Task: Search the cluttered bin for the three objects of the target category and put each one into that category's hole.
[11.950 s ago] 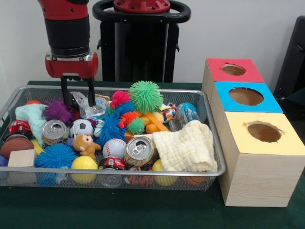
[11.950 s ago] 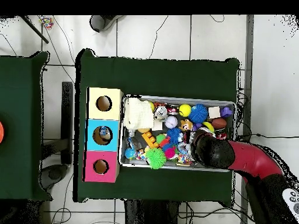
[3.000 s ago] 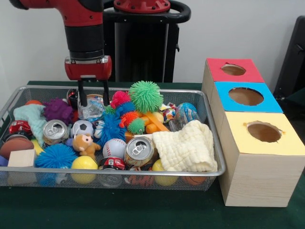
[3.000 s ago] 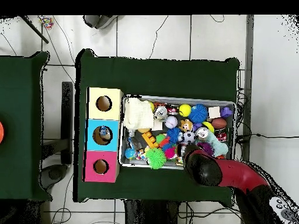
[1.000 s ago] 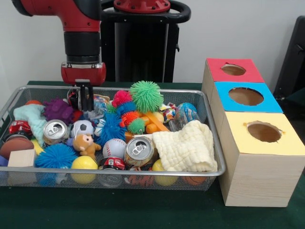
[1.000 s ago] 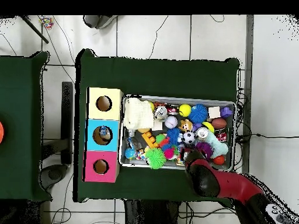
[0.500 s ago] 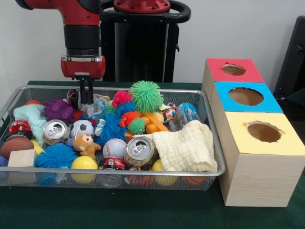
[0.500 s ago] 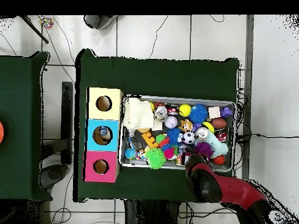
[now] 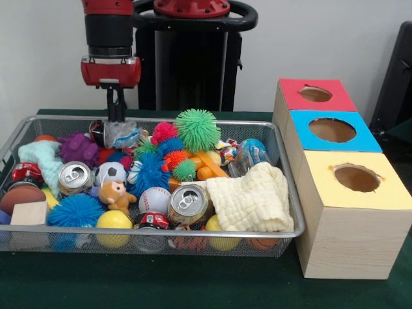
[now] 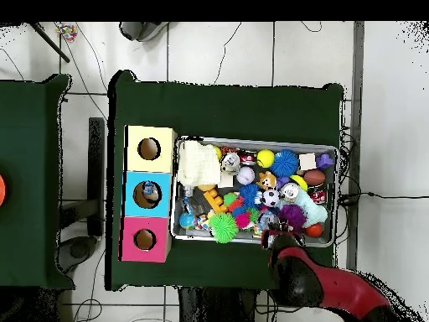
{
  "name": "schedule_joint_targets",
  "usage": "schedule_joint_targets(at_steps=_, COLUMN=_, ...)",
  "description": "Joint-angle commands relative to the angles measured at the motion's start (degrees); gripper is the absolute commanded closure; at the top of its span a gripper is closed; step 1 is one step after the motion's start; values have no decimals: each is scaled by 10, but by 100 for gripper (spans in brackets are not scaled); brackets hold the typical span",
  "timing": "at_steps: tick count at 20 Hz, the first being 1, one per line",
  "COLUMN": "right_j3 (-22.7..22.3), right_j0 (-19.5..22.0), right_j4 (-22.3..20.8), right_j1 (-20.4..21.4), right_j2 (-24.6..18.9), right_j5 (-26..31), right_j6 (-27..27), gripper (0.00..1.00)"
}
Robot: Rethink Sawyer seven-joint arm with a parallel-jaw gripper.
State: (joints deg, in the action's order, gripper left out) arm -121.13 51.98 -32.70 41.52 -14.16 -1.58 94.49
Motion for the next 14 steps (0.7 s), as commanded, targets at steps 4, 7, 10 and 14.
schedule_joint_targets(at_steps=4, right_j3=-45, right_j0=0, right_j4=27, right_j1=61, right_j2=-78, right_j5=103, right_j6=31, gripper=100)
schedule_joint_targets(at_steps=7, right_j3=-47, right_j0=-4, right_j4=33, right_j1=72, right_j2=-84, right_j5=113, right_j6=32, gripper=100)
schedule_joint_targets(at_steps=10, right_j3=-47, right_j0=-11, right_j4=42, right_j1=82, right_j2=-89, right_j5=123, right_j6=36, gripper=100)
schedule_joint_targets(at_steps=14, right_j3=-47, right_j0=-18, right_j4=58, right_j1=97, right_j2=-99, right_j5=141, right_j6=37, gripper=100)
